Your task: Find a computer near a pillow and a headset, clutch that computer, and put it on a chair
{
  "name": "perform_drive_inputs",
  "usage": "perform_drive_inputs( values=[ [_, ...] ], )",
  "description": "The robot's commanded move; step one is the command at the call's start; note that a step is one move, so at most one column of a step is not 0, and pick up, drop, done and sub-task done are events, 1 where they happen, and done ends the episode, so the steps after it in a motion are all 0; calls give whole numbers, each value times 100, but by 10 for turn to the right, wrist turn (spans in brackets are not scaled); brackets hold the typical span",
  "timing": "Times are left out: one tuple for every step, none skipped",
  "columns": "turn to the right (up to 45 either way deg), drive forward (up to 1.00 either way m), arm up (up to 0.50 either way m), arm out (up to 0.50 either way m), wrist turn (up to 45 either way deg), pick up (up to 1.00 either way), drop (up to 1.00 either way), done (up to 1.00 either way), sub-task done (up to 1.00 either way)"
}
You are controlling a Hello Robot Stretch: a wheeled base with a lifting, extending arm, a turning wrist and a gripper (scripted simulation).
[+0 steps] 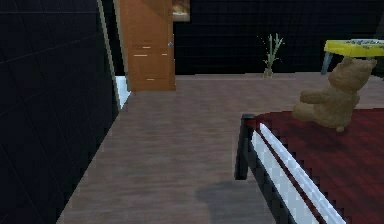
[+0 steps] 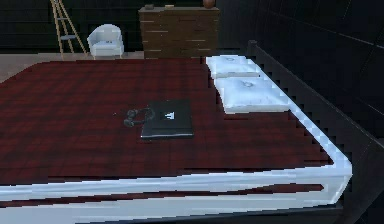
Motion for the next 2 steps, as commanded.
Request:
perform_drive_inputs(
  values=[
    [0, 0, 36, 0, 0, 0, 0, 0, 0],
    [0, 0, 0, 50, 0, 0, 0, 0, 0]
  ],
)
